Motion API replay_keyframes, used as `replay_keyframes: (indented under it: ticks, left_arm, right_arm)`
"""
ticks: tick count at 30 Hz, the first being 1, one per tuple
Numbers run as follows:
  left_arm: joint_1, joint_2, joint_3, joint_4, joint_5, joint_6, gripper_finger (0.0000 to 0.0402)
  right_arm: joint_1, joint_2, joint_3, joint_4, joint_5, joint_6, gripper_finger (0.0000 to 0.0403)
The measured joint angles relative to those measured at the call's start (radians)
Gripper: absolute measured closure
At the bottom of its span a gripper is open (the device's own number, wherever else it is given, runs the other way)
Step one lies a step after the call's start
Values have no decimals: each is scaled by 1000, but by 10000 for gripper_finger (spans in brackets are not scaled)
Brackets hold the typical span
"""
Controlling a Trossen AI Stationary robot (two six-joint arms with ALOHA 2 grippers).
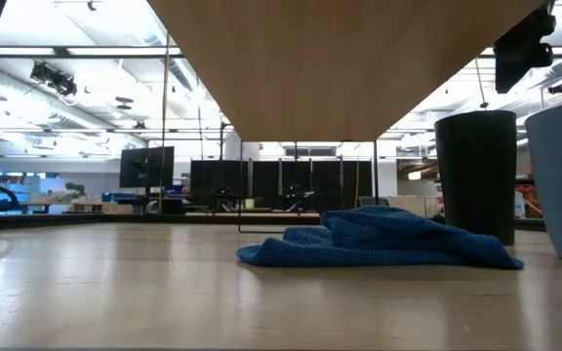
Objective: Stack small to large cups/mugs on shelf
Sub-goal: Put the transparent cup on the shelf
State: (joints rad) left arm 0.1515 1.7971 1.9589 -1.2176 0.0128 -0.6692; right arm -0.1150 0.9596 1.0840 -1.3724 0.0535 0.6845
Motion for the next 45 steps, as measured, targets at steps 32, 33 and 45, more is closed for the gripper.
replay_keyframes:
  ticks: [32, 33, 45]
  left_arm:
    - [-7, 44, 0, -3, -20, 26, 401]
    - [-9, 47, 0, 3, -20, 26, 401]
    - [-10, 56, 0, 3, -20, -8, 399]
  right_arm:
    - [0, 0, 0, 9, 36, 4, 359]
    - [0, 1, 0, 9, 36, 4, 359]
    - [0, 1, 0, 9, 48, 3, 359]
